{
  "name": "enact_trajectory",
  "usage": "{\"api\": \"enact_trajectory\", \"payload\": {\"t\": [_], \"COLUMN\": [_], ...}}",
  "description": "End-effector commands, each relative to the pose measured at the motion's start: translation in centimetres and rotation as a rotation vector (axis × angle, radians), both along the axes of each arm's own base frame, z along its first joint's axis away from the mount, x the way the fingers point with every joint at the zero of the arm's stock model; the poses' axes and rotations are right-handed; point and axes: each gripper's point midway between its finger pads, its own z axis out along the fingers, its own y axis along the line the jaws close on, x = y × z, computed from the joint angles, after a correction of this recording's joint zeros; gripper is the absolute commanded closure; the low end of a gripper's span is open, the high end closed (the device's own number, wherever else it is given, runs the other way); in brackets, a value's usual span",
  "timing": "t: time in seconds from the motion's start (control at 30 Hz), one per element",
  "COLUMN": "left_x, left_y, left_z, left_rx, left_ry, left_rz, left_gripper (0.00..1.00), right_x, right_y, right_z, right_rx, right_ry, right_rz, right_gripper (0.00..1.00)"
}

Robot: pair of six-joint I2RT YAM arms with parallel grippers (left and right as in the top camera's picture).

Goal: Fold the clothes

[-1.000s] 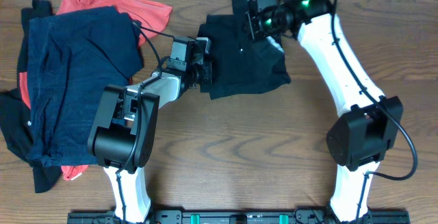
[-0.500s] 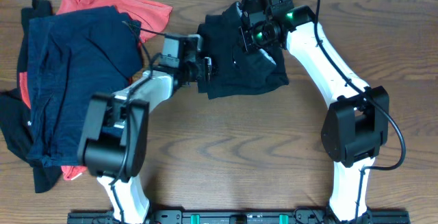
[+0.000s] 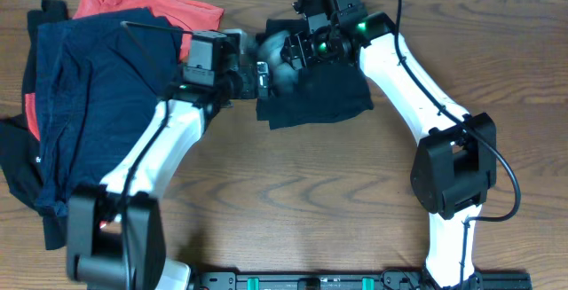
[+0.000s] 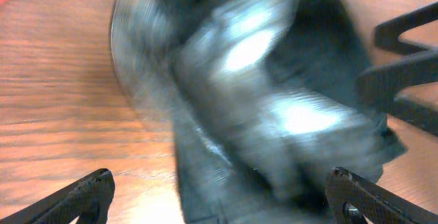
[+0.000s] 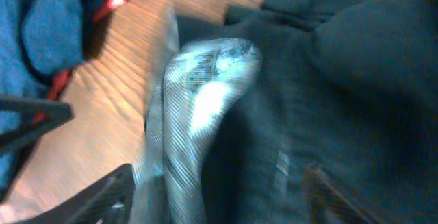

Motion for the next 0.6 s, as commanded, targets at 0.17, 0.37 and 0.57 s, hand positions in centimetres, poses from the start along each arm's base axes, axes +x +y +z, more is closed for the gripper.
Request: {"api": "enact_trajectory", "payload": {"t": [0.17, 0.37, 0.57], "left_x": [-0.2, -0.3, -0.2], "left_y": [6.8, 9.4, 9.5], "left_z": [5.4, 5.6, 5.2], "left_rx": [0.042, 0.045, 0.047], "left_ry": [-0.098, -0.092, -0.082], "left_rz": [0.174, 0.234, 0.236], "left_gripper": [0.01, 0.02, 0.02], "right_x": [0.5, -0.2, -3.4], "right_y": [-0.8, -2.2, -0.6], "right_z": [1.4, -0.8, -4.4], "right_rx": [0.077, -0.031, -0.141], "right_ry": [0.022, 0.036, 0.061], "right_rz": [-0.036, 0.007, 0.128], "right_gripper": [0.18, 0.42, 0.37]}}
